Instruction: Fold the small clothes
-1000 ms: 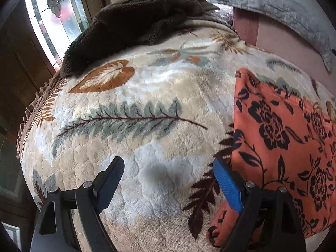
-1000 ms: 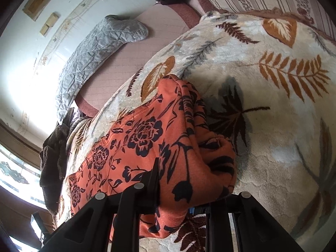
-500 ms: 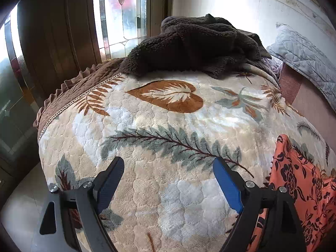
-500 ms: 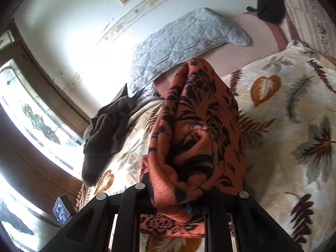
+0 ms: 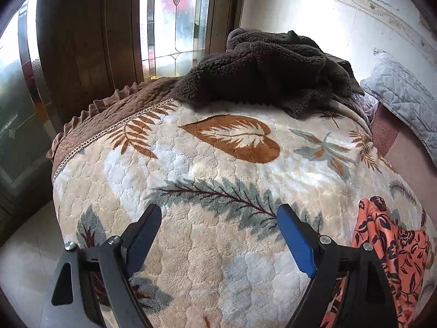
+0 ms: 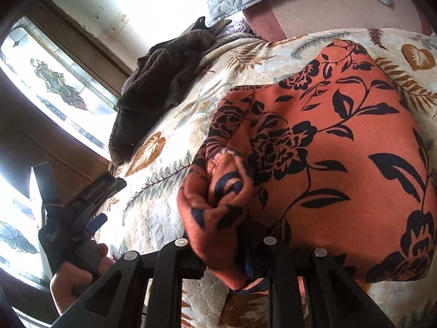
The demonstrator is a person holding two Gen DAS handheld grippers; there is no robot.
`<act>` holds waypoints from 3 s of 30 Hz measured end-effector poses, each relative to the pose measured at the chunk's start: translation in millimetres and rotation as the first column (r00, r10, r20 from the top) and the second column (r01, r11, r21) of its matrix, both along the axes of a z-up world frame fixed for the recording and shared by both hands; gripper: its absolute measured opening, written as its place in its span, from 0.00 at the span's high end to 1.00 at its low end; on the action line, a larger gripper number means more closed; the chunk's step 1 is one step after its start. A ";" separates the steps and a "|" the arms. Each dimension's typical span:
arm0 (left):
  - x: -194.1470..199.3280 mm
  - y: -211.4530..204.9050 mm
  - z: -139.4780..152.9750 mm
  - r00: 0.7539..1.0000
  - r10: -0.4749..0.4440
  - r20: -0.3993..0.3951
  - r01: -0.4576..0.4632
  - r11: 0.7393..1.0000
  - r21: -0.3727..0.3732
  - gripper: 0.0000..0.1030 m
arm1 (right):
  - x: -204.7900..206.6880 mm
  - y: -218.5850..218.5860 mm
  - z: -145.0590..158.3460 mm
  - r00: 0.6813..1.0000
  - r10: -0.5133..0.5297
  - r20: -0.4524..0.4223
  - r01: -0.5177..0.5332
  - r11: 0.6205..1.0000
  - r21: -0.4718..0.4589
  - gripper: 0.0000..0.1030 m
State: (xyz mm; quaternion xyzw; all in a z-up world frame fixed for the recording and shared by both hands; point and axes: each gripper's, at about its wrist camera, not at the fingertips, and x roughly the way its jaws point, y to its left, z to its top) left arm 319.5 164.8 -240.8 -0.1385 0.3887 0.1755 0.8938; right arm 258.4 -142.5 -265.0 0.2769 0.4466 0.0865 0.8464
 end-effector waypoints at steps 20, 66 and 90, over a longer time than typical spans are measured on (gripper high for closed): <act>-39.5 -149.4 28.2 0.847 -0.506 0.162 0.448 0.844 0.294 0.16 | -64.0 -128.8 29.2 0.989 -0.078 0.129 0.083 0.996 -0.030 0.68; -33.1 -175.8 -35.2 0.834 -0.537 -0.125 0.544 0.766 0.342 0.13 | -54.4 -130.9 -18.1 0.999 -0.011 -0.053 0.005 0.994 -0.109 0.69; -29.4 -140.0 0.6 0.884 -0.464 0.046 0.445 0.869 0.217 0.13 | -55.5 -184.4 -6.7 0.990 -0.126 0.064 0.113 0.978 0.174 0.63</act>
